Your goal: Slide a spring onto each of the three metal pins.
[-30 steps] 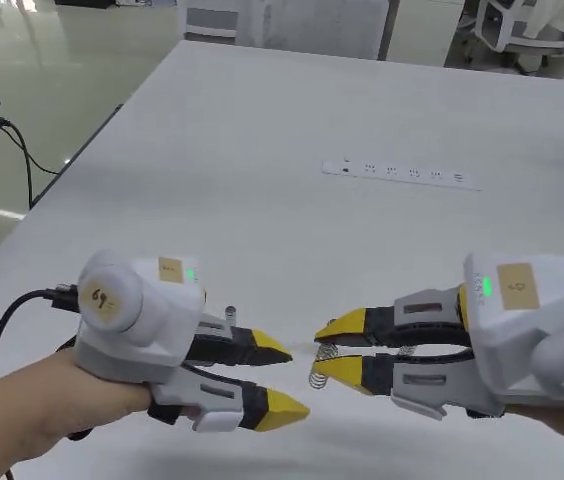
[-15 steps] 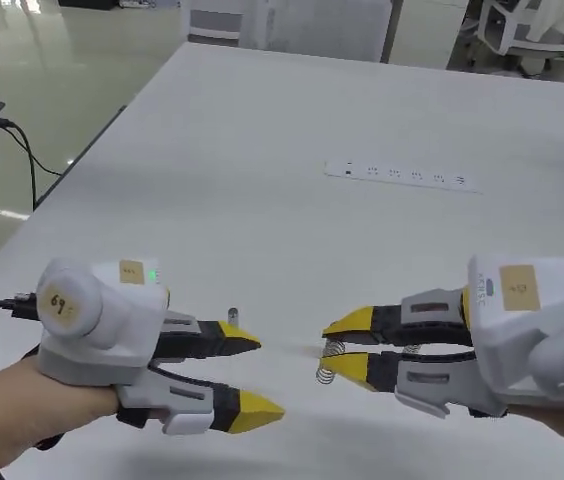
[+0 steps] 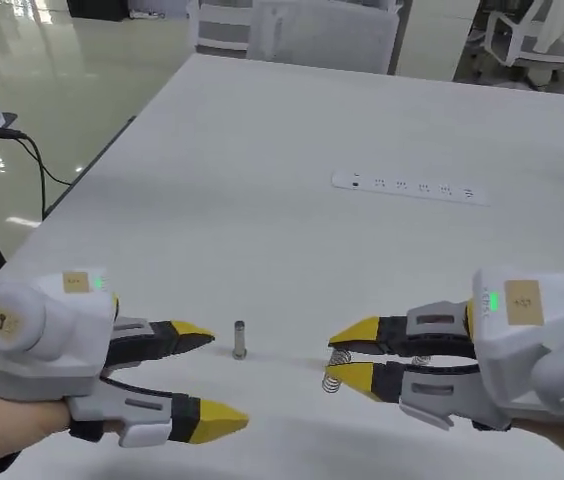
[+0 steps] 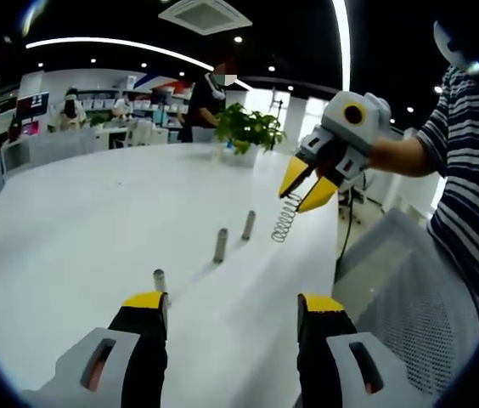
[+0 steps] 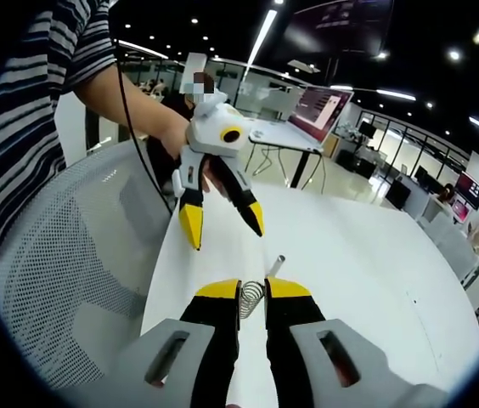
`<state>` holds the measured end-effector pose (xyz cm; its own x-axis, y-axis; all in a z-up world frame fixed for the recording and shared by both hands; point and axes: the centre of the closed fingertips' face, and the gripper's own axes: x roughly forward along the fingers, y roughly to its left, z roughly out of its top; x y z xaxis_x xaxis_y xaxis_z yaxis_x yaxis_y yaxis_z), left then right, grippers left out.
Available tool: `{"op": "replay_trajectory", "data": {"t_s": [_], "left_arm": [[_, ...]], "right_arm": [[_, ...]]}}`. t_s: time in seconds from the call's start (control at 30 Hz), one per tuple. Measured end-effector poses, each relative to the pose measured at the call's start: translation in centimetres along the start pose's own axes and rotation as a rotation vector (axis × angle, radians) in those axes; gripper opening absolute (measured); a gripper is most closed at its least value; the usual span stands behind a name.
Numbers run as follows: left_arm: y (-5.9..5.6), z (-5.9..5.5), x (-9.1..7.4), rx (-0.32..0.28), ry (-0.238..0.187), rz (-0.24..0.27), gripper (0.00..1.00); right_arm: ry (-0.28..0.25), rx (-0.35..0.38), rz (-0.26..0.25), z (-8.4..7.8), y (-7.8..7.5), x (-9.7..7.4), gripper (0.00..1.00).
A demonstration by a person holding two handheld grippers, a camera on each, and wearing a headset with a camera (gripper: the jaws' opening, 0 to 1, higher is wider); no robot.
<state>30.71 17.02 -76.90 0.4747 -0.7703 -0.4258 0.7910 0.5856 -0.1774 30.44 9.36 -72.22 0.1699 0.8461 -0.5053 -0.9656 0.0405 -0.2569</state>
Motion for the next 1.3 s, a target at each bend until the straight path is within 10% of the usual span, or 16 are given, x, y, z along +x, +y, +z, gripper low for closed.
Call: {"op": "replay_trajectory", "data": {"t_s": [0.53,1.3], "left_arm": [[2.0,-0.6,-2.5,-0.017,-0.044,0.096,0.98],[2.9,-1.1,-2.6,-0.036,-0.046,0.124,0.98]], "right_arm": [[0.003,-0.003,-0.003,0.2,-0.1,0.6,0.08],[-0.038,-0.011,-0.043,3.1,-4.5,3.3,0.08]]}}
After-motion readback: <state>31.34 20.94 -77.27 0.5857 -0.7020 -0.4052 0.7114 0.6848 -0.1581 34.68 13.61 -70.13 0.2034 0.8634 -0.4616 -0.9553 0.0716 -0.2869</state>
